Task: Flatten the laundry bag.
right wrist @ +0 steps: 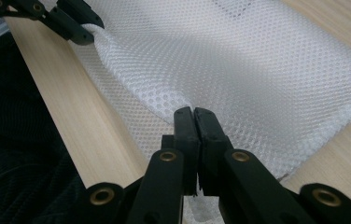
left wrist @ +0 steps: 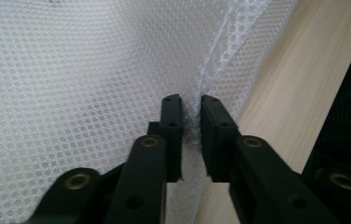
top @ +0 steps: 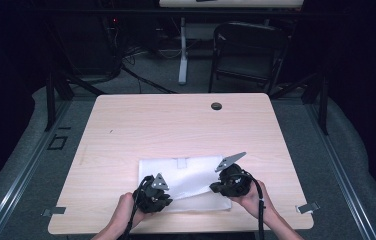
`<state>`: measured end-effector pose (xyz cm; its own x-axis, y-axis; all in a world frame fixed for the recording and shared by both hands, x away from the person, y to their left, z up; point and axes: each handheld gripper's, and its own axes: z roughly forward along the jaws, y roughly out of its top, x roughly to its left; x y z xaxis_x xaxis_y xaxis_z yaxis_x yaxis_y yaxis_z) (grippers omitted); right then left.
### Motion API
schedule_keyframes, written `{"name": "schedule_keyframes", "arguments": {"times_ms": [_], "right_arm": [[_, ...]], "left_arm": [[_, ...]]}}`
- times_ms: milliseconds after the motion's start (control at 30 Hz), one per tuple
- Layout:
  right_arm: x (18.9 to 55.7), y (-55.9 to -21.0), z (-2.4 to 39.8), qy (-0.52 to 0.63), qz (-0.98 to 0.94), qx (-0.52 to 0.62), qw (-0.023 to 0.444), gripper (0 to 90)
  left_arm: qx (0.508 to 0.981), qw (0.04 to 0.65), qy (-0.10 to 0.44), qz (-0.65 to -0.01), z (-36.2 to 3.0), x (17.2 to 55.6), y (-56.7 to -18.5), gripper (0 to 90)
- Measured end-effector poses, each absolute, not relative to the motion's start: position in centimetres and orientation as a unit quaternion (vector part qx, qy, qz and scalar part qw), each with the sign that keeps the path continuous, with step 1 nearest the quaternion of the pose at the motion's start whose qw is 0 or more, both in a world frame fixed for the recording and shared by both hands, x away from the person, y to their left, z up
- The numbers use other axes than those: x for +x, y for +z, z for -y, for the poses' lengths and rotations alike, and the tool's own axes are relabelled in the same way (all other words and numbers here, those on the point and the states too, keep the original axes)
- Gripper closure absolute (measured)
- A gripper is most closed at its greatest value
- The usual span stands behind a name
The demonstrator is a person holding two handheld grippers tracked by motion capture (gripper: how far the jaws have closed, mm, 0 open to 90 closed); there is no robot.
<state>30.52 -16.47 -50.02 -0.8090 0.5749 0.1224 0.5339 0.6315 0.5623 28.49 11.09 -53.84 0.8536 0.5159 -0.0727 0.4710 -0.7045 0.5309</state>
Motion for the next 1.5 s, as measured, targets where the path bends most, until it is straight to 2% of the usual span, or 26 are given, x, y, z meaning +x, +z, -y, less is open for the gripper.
{"name": "schedule_keyframes", "arguments": {"times_ms": [167, 233, 333, 467, 567, 667, 800, 867, 900, 933, 1033, 1167, 1267, 1333, 1367, 1433, 1500], "right_arm": [[30.5, -50.1, 16.5, 0.298, -0.903, 0.307, 0.034, 86.9], [30.3, -50.3, 16.5, 0.302, -0.901, 0.31, 0.03, 78.2], [30.0, -50.2, 16.6, 0.302, -0.901, 0.311, 0.033, 57.4], [29.5, -50.1, 16.7, 0.295, -0.904, 0.305, 0.049, 42.1], [29.3, -50.1, 16.8, 0.287, -0.906, 0.305, 0.065, 37.5], [29.4, -50.1, 17.2, 0.28, -0.906, 0.31, 0.075, 40.0], [29.5, -49.9, 17.6, 0.286, -0.902, 0.313, 0.084, 55.4], [29.3, -49.8, 17.7, 0.291, -0.9, 0.312, 0.09, 66.4], [29.3, -49.7, 17.7, 0.296, -0.9, 0.306, 0.095, 77.4], [29.3, -49.7, 17.7, 0.296, -0.9, 0.306, 0.095, 77.4], [29.1, -49.4, 17.4, 0.299, -0.899, 0.302, 0.107, 86.8], [29.2, -49.0, 17.4, 0.301, -0.898, 0.305, 0.102, 87.8], [29.4, -48.5, 17.6, 0.313, -0.891, 0.313, 0.097, 88.2], [29.5, -48.1, 17.7, 0.318, -0.889, 0.316, 0.097, 88.4], [29.5, -48.0, 17.6, 0.322, -0.886, 0.318, 0.098, 88.5], [29.6, -47.7, 17.5, 0.324, -0.885, 0.318, 0.098, 88.6], [29.7, -47.4, 17.4, 0.327, -0.883, 0.322, 0.099, 88.6]], "left_arm": [[0.915, 0.295, 0.03, -0.274, -11.5, 28.7, -53.1, 87.8], [0.913, 0.301, 0.033, -0.273, -11.7, 28.7, -52.6, 87.9], [0.907, 0.312, 0.04, -0.28, -11.9, 28.8, -52.0, 88.0], [0.903, 0.319, 0.039, -0.286, -12.3, 29.2, -51.6, 88.1], [0.9, 0.325, 0.038, -0.286, -12.5, 29.4, -51.3, 88.1], [0.898, 0.334, 0.034, -0.284, -12.7, 29.7, -51.1, 88.1], [0.9, 0.332, 0.034, -0.28, -12.7, 29.9, -50.8, 88.1], [0.9, 0.334, 0.034, -0.279, -12.8, 29.9, -50.7, 88.1], [0.901, 0.332, 0.035, -0.275, -12.8, 29.9, -50.6, 88.1], [0.9, 0.335, 0.036, -0.276, -12.8, 29.9, -50.6, 88.1], [0.899, 0.336, 0.041, -0.277, -12.9, 30.0, -50.5, 88.0], [0.898, 0.339, 0.044, -0.277, -13.0, 30.0, -50.3, 87.2], [0.897, 0.342, 0.046, -0.275, -13.1, 30.0, -50.3, 83.0], [0.897, 0.344, 0.041, -0.276, -13.1, 30.0, -50.3, 75.4], [0.898, 0.343, 0.039, -0.274, -13.1, 30.0, -50.3, 75.4], [0.9, 0.335, 0.042, -0.276, -13.0, 29.9, -50.4, 65.7], [0.898, 0.336, 0.042, -0.28, -13.0, 29.8, -50.6, 60.8]]}}
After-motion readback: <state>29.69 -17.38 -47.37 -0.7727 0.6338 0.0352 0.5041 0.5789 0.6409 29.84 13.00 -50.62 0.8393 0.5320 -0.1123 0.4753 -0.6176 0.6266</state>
